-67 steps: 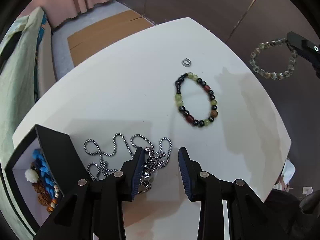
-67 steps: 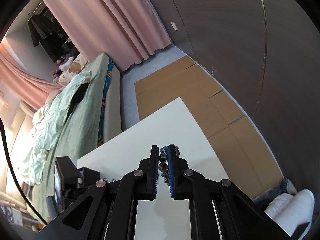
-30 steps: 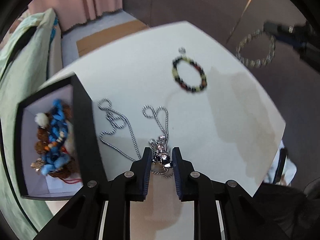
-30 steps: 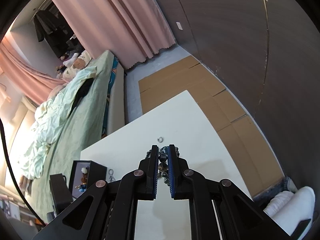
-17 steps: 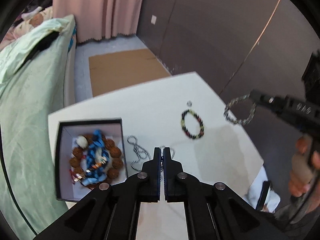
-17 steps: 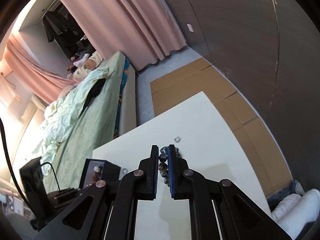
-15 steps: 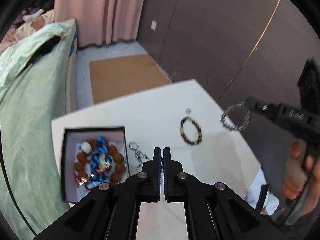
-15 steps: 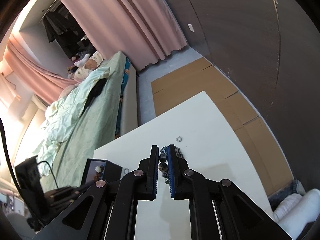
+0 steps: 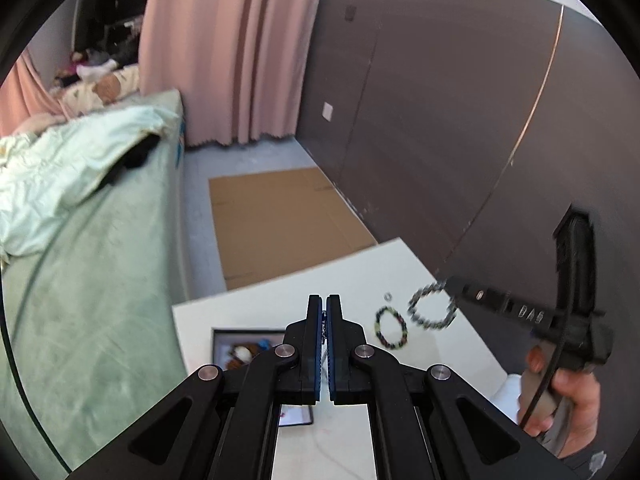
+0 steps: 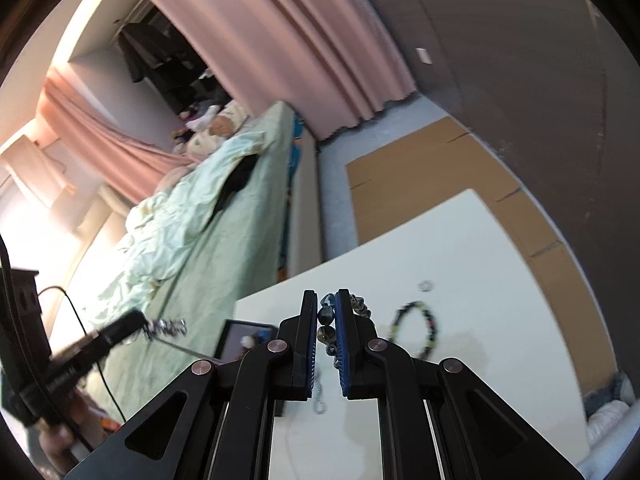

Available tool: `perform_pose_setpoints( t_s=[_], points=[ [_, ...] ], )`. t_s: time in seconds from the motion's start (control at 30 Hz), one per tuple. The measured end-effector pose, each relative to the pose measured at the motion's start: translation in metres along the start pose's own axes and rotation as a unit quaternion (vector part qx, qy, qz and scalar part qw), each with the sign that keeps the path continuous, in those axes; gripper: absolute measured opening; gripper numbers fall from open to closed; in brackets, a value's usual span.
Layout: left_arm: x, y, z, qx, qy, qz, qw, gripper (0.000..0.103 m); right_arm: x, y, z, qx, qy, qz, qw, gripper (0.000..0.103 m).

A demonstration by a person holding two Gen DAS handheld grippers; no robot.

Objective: Organize jewelry
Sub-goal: 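Drop the skull chain into the box while the right gripper drops the grey bracelet in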

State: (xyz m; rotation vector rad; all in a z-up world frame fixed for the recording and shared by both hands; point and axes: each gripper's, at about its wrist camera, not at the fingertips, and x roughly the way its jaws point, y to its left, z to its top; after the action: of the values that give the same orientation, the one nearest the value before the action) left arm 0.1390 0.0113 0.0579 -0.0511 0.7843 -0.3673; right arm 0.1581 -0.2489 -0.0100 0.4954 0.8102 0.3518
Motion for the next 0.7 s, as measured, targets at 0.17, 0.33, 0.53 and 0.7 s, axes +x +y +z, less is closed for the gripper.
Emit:
perform_pose_setpoints(
  t_s=[0.17,0.33,0.53,0.7],
  points=[
    [-0.035,-0.005,0.025,0.018,-0.028,0.026,0.9991,0.001,0.007,0.016,-0.003,-0.016,0.005,0.029,0.999,0.010],
    [-0.072,-0.006,0.048,0.030,-0.055,0.051,0.9967,0.001,0.015,0.025,-0.004,-0.021,0.012,0.041,0.999,0.010],
    [-0.109,-0.013,0.074,0.047,-0.087,0.078,0.9921,0.001,0.022,0.026,-0.005,-0.021,0.016,0.046,0.999,0.010],
    [-0.123,-0.017,0.086,0.057,-0.100,0.095,0.9888,0.001,0.026,0.030,-0.006,-0.024,0.021,0.052,0.998,0.010]
  ],
)
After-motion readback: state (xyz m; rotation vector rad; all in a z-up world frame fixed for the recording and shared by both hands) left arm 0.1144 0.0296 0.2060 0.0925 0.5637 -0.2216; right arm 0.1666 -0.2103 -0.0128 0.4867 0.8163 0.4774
